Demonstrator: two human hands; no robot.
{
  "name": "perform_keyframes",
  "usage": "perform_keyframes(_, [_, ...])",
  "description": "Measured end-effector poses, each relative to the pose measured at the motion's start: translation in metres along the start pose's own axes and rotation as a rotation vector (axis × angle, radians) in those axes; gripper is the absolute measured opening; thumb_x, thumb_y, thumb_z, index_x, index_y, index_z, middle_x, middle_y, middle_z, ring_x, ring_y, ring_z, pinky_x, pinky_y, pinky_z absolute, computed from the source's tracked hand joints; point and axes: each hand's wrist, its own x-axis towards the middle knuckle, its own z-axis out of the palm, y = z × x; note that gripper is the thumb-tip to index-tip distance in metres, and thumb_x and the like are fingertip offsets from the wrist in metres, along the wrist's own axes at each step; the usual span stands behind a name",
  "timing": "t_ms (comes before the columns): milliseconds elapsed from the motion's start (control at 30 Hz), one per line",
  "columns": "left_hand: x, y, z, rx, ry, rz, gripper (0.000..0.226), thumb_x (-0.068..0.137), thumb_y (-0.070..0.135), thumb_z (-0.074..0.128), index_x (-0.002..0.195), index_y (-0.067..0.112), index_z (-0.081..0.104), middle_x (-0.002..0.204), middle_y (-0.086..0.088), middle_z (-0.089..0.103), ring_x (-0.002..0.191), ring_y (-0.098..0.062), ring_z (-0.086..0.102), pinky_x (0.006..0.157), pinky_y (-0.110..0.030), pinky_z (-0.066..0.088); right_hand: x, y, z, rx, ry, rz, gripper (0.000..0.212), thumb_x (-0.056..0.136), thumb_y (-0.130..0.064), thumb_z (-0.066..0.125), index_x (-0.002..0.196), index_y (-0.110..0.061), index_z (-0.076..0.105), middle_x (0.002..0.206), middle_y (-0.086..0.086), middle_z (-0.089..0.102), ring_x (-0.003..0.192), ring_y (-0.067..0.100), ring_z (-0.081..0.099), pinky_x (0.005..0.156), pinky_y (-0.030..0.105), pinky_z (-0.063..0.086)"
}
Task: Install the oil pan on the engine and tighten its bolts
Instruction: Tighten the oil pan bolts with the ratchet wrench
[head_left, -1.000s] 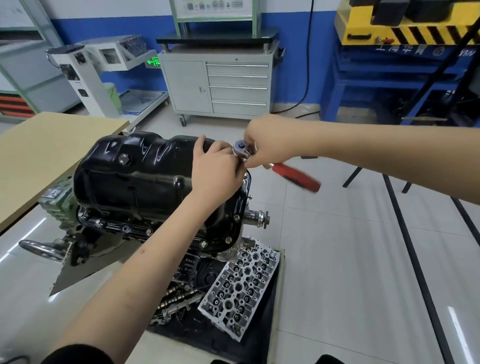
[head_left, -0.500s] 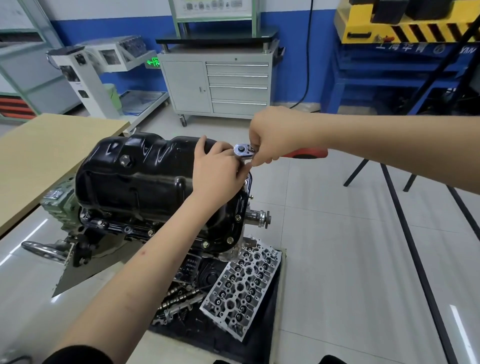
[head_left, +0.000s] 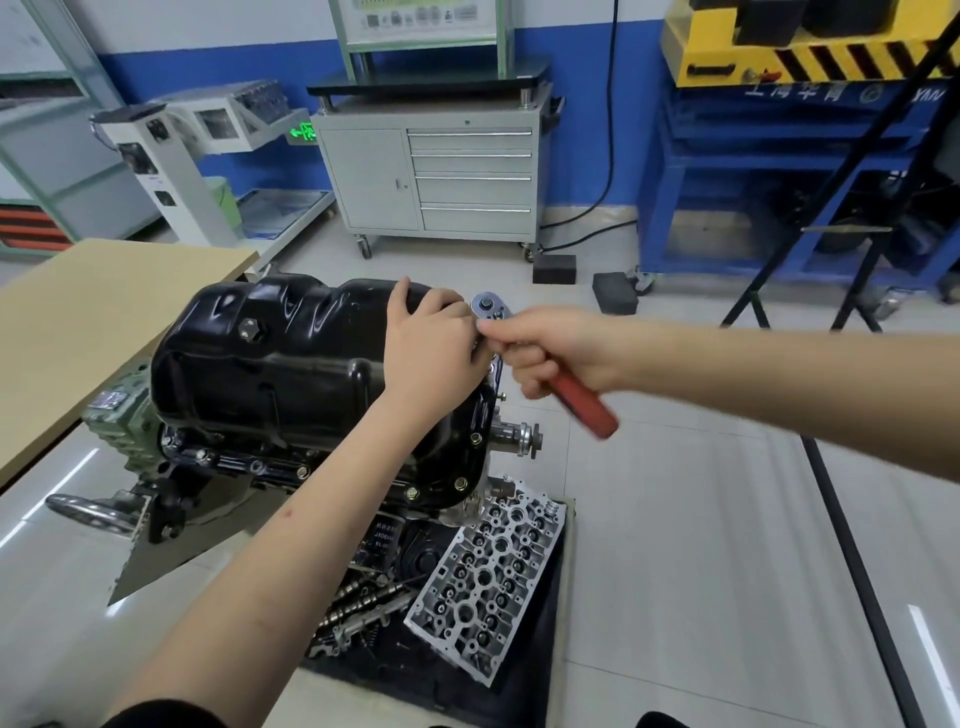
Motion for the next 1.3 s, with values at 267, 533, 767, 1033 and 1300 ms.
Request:
perform_keyframes(267, [-0.001, -0.005, -0.004, -0.007, -0.060, 0.033, 0.025, 0.083, 0.020, 0.046, 0.094, 0.012, 0.067, 0.104, 0.001, 0.066, 0.121, -0.014, 0.044, 0.112, -0.040, -0.001, 0.006, 0.028, 0.038, 0.347, 0.109, -0.149, 0.031, 0.096, -0.019, 0.044, 0.066, -0.013, 0.041, 0.034, -0.007, 0.032, 0.027, 0.005, 0.028, 0.035, 0.012, 0.033])
perform_keyframes(533, [0.001, -0.003, -0.003, 0.017, -0.030, 0.045, 0.033, 0.091, 0.035, 0.046, 0.105, 0.014, 0.067, 0.103, -0.002, 0.068, 0.119, -0.016, 0.046, 0.110, -0.044, 0.004, -0.011, -0.045, -0.015, -1.726, 0.366, -0.415, 0.019, 0.086, -0.024, 0.060, 0.105, -0.023, 0.061, 0.090, -0.006, 0.058, 0.079, 0.014, 0.048, 0.067, 0.027, 0.032])
perform_keyframes(767, [-0.001, 0.000, -0.001, -0.027, 0.041, 0.014, 0.030, 0.090, 0.033, 0.049, 0.095, 0.013, 0.070, 0.098, -0.003, 0.070, 0.114, -0.019, 0.052, 0.111, -0.045, 0.008, -0.008, -0.015, 0.000, -1.527, 0.542, -0.375, 0.016, 0.088, -0.022, 0.052, 0.090, -0.008, 0.059, 0.083, 0.010, 0.064, 0.068, 0.022, 0.059, 0.059, 0.026, 0.039])
perform_keyframes(1033, [-0.001, -0.002, -0.005, 0.022, -0.068, 0.044, 0.026, 0.084, 0.021, 0.048, 0.099, 0.013, 0.066, 0.108, 0.001, 0.066, 0.124, -0.016, 0.041, 0.112, -0.043, 0.000, -0.002, 0.015, 0.028, 0.340, 0.102, -0.043, 0.029, 0.096, -0.014, 0.042, 0.067, -0.011, 0.042, 0.035, -0.006, 0.039, 0.026, 0.001, 0.028, 0.031, 0.009, 0.029])
perform_keyframes(1300, [0.000, -0.001, -0.005, 0.006, -0.029, 0.033, 0.028, 0.089, 0.029, 0.049, 0.098, 0.013, 0.069, 0.103, -0.001, 0.069, 0.119, -0.018, 0.047, 0.111, -0.044, 0.004, -0.005, -0.010, 0.003, -0.682, 0.203, 0.000, 0.020, 0.088, -0.006, 0.047, 0.068, -0.009, 0.047, 0.042, 0.001, 0.050, 0.027, 0.007, 0.035, 0.034, 0.012, 0.033])
